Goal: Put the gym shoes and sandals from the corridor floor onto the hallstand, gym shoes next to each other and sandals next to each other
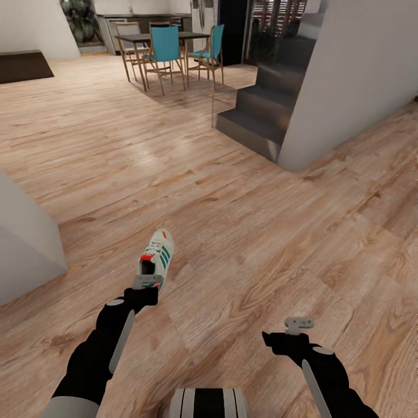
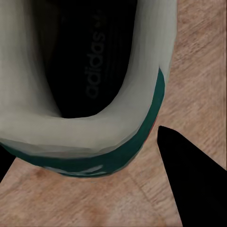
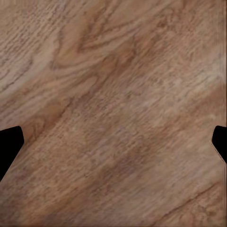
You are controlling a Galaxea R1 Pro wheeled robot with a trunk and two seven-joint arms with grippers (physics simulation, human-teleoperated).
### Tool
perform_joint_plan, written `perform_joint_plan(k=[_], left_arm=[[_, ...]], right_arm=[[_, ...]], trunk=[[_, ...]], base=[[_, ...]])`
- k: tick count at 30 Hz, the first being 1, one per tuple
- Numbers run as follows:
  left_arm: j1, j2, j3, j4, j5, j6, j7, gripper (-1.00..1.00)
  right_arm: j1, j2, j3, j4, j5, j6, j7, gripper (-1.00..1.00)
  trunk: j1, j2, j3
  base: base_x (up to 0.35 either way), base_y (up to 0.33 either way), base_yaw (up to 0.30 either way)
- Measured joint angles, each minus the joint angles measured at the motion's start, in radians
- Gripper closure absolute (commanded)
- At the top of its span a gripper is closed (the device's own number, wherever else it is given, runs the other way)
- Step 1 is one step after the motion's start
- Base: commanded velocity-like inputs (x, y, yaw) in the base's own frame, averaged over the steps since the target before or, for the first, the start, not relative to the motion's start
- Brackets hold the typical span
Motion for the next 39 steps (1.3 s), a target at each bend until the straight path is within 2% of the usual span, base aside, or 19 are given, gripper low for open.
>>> perform_joint_plan(k=[22,39], left_arm=[[0.0,-0.018,-0.001,0.017,0.0,0.0,0.0,1.0],[0.0,-0.021,-0.001,0.019,0.001,0.0,0.0,1.0]], right_arm=[[0.0,0.004,0.0,0.002,0.0,-0.001,0.0,-1.0],[0.001,0.004,0.001,0.0,0.0,-0.001,0.0,-1.0]], trunk=[[-0.01,0.005,0.114],[-0.075,0.124,0.19]], base=[[0.0,0.0,-0.212],[0.0,0.0,-0.19]])
